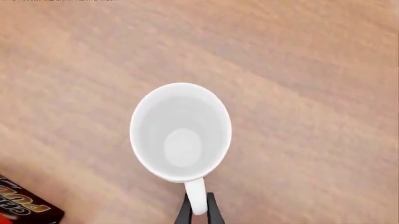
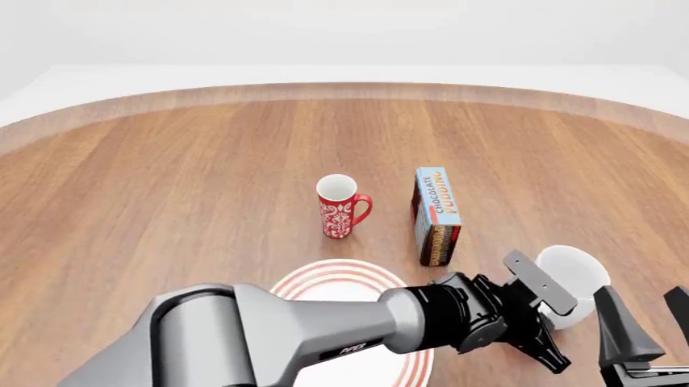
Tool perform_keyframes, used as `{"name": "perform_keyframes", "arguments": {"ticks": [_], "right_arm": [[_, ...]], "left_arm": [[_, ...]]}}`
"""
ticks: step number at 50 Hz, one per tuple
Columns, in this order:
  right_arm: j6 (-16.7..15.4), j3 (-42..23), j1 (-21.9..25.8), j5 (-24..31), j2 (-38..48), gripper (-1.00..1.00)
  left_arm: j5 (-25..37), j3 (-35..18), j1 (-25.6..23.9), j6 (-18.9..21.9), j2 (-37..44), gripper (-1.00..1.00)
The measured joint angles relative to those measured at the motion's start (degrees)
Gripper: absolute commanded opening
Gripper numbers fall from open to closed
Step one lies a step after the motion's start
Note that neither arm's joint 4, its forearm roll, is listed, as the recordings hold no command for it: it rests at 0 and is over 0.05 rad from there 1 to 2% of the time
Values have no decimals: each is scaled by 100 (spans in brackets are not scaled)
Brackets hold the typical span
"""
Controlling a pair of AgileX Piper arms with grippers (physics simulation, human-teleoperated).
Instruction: Pick up the white mug and put it on the plate, and put the chocolate pudding to the right of the plate.
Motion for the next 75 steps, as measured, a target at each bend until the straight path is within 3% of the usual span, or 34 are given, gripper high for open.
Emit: {"name": "perform_keyframes", "arguments": {"ticks": [39, 75], "right_arm": [[0, 0, 1, 0, 0, 100], [-9, 1, 6, -10, 0, 100]], "left_arm": [[-109, 175, 185, 215, -335, -100], [-685, 1159, 400, 328, -1296, -100]]}}
